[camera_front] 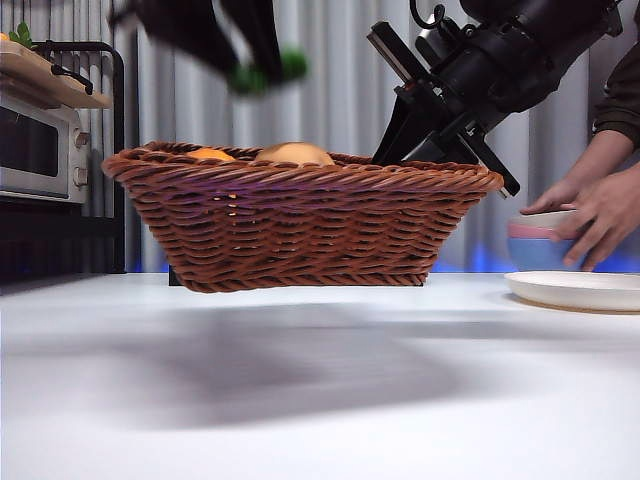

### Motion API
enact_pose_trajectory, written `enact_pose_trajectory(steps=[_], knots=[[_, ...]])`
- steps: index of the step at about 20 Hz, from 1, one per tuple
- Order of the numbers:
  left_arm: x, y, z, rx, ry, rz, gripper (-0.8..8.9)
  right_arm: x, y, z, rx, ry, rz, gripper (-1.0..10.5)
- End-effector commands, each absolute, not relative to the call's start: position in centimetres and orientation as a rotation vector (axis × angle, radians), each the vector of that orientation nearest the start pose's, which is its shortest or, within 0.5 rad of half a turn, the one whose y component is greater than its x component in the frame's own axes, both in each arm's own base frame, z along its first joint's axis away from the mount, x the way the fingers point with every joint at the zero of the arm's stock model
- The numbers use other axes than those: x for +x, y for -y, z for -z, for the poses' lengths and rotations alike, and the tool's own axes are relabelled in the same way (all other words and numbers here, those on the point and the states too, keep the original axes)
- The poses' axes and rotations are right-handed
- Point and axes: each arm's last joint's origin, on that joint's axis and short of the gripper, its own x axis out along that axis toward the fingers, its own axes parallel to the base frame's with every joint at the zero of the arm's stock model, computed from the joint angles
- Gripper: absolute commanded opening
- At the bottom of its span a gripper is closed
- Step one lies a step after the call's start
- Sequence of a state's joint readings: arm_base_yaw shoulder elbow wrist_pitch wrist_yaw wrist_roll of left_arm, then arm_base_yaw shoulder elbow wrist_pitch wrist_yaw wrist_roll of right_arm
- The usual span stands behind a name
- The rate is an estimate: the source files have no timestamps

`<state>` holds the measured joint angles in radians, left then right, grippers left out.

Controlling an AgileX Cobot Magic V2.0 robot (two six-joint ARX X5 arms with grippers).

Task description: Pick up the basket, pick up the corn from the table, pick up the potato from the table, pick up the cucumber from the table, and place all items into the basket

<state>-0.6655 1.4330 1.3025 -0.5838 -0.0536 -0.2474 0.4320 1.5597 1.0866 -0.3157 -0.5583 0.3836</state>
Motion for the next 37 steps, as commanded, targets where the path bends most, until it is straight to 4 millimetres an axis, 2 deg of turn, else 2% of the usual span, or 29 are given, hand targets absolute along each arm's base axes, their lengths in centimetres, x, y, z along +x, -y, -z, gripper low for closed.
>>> enact_pose_trajectory(steps=[1, 3, 4, 6, 7, 11, 13, 15, 19, 22, 27, 31, 32, 33, 35, 36, 37], knots=[[25.6, 19.3, -30.6, 0.055, -0.835, 0.471, -0.08, 29.3, -15.2, -24.9, 0.404, -0.971, -0.782, -0.2], [26.2, 19.7, -29.0, 0.078, -0.903, 0.453, 0.09, 29.3, -15.2, -24.9, 0.404, -0.973, -0.783, -0.2], [26.4, 19.7, -28.4, 0.083, -0.933, 0.441, 1.37, 29.2, -15.2, -24.9, 0.404, -0.977, -0.781, -0.2], [26.4, 19.7, -28.2, 0.079, -0.948, 0.430, 5.70, 29.2, -15.2, -24.9, 0.404, -0.982, -0.779, -0.2], [26.4, 19.7, -28.3, 0.078, -0.946, 0.430, 6.33, 29.2, -15.2, -24.9, 0.404, -0.983, -0.779, -0.2], [26.3, 19.6, -28.8, 0.079, -0.948, 0.430, 6.30, 29.2, -15.2, -24.8, 0.403, -0.982, -0.775, -0.2], [26.1, 19.5, -30.5, 0.070, -0.924, 0.436, 6.30, 29.2, -15.2, -24.8, 0.397, -0.978, -0.757, -0.2], [25.2, 18.9, -33.3, 0.058, -0.872, 0.452, 6.30, 29.3, -15.1, -24.8, 0.385, -0.967, -0.706, -0.2], [21.8, 16.4, -39.2, 0.023, -0.722, 0.492, 6.30, 30.0, -14.9, -24.8, 0.437, -0.938, -0.677, -0.2], [18.5, 13.8, -42.3, 0.002, -0.617, 0.516, 6.30, 30.9, -15.2, -24.0, 0.491, -0.929, -0.626, -0.2], [13.8, 10.3, -45.1, -0.048, -0.486, 0.538, 6.29, 32.5, -15.8, -20.5, 0.538, -1.010, -0.549, -0.2], [12.1, 9.0, -45.9, -0.066, -0.438, 0.544, 6.29, 32.7, -15.9, -18.7, 0.527, -1.086, -0.517, -0.2], [11.9, 8.8, -45.9, -0.065, -0.441, 0.544, 6.29, 32.6, -15.9, -18.5, 0.518, -1.097, -0.516, 0.2], [11.8, 8.8, -45.8, -0.061, -0.449, 0.542, 6.29, 32.6, -15.9, -18.5, 0.506, -1.101, -0.520, 1.1], [11.8, 8.7, -45.7, -0.050, -0.462, 0.535, 6.29, 32.5, -15.8, -18.4, 0.492, -1.109, -0.522, 3.7], [11.8, 8.7, -45.6, -0.046, -0.461, 0.527, 6.29, 32.5, -15.6, -18.4, 0.486, -1.110, -0.520, 4.6], [11.8, 8.6, -45.7, -0.043, -0.456, 0.512, 6.29, 32.5, -15.5, -18.5, 0.487, -1.110, -0.517, 4.9]])
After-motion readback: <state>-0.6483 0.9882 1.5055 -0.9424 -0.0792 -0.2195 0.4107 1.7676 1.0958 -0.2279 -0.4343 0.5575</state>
